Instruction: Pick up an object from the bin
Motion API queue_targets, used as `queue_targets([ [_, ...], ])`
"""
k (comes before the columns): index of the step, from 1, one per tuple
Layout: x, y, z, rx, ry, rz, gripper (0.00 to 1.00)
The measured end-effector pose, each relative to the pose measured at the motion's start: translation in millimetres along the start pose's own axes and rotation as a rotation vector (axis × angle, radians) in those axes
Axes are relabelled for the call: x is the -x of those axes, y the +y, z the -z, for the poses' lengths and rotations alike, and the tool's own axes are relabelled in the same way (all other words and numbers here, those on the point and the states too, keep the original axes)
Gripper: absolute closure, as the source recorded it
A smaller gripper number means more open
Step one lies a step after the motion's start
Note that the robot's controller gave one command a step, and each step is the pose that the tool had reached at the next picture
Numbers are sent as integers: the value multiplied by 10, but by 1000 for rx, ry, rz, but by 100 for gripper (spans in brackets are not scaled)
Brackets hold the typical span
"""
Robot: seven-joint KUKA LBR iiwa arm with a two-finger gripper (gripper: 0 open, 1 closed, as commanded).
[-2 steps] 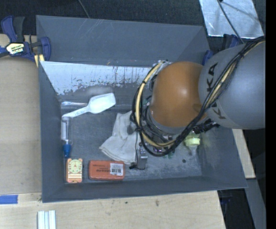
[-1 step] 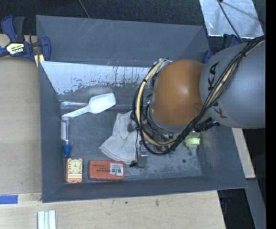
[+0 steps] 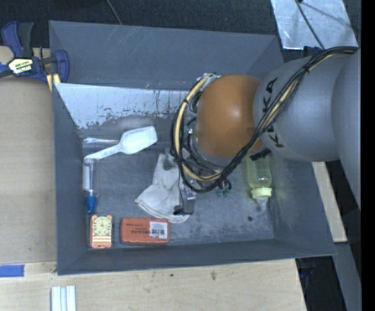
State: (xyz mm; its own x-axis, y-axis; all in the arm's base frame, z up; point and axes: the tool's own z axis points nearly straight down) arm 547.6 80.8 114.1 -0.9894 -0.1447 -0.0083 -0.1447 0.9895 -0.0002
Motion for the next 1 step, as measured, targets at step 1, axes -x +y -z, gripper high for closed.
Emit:
queue_targets([
  [1, 144, -116, -4, 1, 9, 199, 0],
])
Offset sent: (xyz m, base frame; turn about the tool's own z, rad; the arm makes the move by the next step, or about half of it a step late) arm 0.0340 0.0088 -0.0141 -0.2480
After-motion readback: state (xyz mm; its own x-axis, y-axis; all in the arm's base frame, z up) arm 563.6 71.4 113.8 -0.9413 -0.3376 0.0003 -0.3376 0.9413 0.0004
